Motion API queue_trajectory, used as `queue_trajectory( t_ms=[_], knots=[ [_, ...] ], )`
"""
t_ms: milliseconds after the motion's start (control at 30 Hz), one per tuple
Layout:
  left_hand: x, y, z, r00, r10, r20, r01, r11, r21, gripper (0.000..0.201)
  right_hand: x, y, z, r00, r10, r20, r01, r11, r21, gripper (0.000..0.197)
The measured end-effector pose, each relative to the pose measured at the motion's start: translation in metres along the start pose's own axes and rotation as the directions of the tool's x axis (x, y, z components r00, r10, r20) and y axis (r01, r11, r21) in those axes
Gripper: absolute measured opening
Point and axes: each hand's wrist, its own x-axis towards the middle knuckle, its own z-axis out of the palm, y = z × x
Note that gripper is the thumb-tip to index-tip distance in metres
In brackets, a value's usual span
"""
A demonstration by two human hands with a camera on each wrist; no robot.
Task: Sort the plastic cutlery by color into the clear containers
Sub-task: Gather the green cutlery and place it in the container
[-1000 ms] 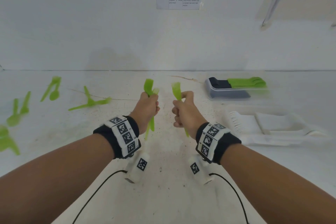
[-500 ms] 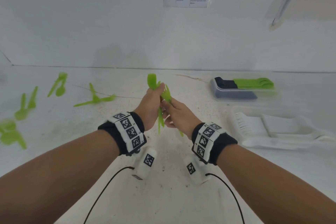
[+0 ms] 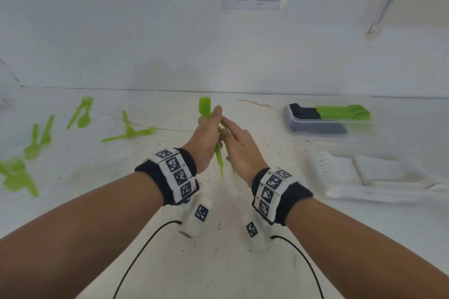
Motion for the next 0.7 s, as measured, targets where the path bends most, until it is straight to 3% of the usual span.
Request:
queue_trajectory(
  t_ms=[167, 300, 500, 600, 700],
  knots=[
    [0.0, 0.002, -0.002, 0.999, 0.01, -0.031, -0.011, 1.0, -0.026, 0.081, 0.002, 0.004, 0.016, 0.998, -0.059, 0.034, 0.061, 0.995, -0.075, 0.049],
    [-0.007, 0.005, 0.003, 1.0, 0.0, -0.004, 0.0, 0.996, -0.089, 0.06, 0.006, 0.006, 0.019, 0.997, -0.07, -0.042, 0.068, 0.996, -0.06, 0.047],
    [-0.022, 0.0, 0.003, 0.99, 0.037, 0.136, -0.035, 0.999, -0.017, 0.037, 0.012, -0.001, 0.011, 0.982, 0.095, -0.163, -0.069, 0.984, 0.162, 0.038],
    [-0.023, 0.002, -0.004, 0.982, 0.035, 0.187, -0.039, 0.999, 0.015, 0.034, 0.012, -0.004, 0.008, 0.972, 0.225, -0.062, -0.202, 0.943, 0.265, 0.036],
    [-0.023, 0.005, -0.013, 0.97, 0.015, 0.242, -0.03, 0.998, 0.06, 0.031, 0.009, -0.006, 0.004, 0.944, 0.33, -0.018, -0.305, 0.891, 0.337, 0.067]
  ],
)
